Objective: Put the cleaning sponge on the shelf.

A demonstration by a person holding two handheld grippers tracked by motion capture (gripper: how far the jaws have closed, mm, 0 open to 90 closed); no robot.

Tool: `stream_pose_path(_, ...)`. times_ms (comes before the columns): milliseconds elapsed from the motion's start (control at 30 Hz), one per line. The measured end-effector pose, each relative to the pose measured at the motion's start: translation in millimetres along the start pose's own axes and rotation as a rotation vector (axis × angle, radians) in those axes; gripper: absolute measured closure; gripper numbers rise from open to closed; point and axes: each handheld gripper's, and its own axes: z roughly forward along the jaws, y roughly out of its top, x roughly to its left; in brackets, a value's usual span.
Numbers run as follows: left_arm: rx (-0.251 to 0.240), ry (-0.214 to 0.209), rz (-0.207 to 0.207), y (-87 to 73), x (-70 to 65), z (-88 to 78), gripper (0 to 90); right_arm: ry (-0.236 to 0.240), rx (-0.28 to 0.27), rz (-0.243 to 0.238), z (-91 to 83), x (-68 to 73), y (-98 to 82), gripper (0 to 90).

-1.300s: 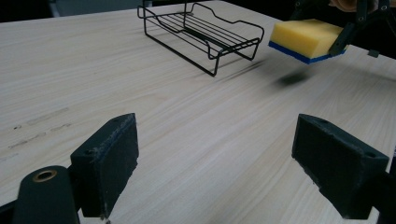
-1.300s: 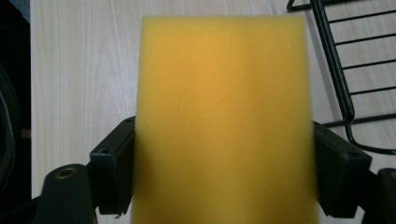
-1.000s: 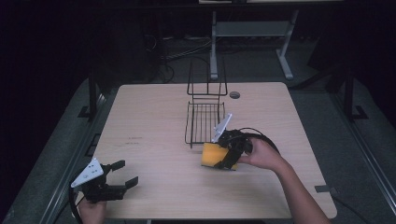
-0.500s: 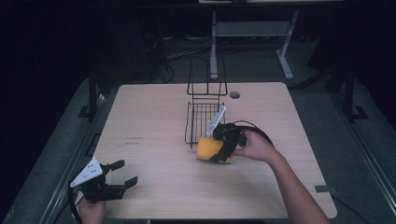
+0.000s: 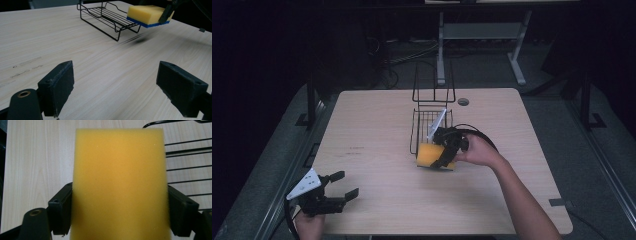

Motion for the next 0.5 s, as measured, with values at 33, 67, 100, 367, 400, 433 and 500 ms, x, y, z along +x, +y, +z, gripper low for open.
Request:
stream_pose_path(33, -0.002, 0.000, -0.004, -0.1, 0.1, -0.2, 14.1, 0.002, 0.002, 0.003, 0.4, -0.1, 1.2, 21.4)
stream_pose_path(67, -0.004, 0.001, -0.003, -0.1, 0.3, -0.5, 14.0, 0.005, 0.000, 0.000, 0.9, -1.1, 2.8, 21.5)
stream_pose_path(100, -0.005, 0.003, -0.001, -0.2, 0.4, -0.8, 14.0, 0.008, -0.002, -0.001, 1.5, -2.9, 4.4, 21.4)
stream_pose_path(367, -0.005, 0.002, -0.003, -0.2, 0.9, -0.7, 14.0, 0.015, 0.017, 0.009, 6.1, -12.1, 11.7, 21.4)
stream_pose_path(400, -0.004, 0.002, -0.003, -0.2, 1.0, -0.7, 14.0, 0.024, 0.014, 0.012, 6.0, -13.9, 12.3, 21.4)
stream_pose_path(433, -0.006, 0.001, -0.003, -0.3, 1.2, -0.7, 14.1, 0.032, 0.009, 0.015, 6.1, -15.6, 12.6, 21.4)
stream_pose_path(500, -0.007, 0.001, -0.004, -0.3, 1.3, -0.8, 14.0, 0.027, 0.008, 0.019, 7.4, -18.5, 12.2, 21.4)
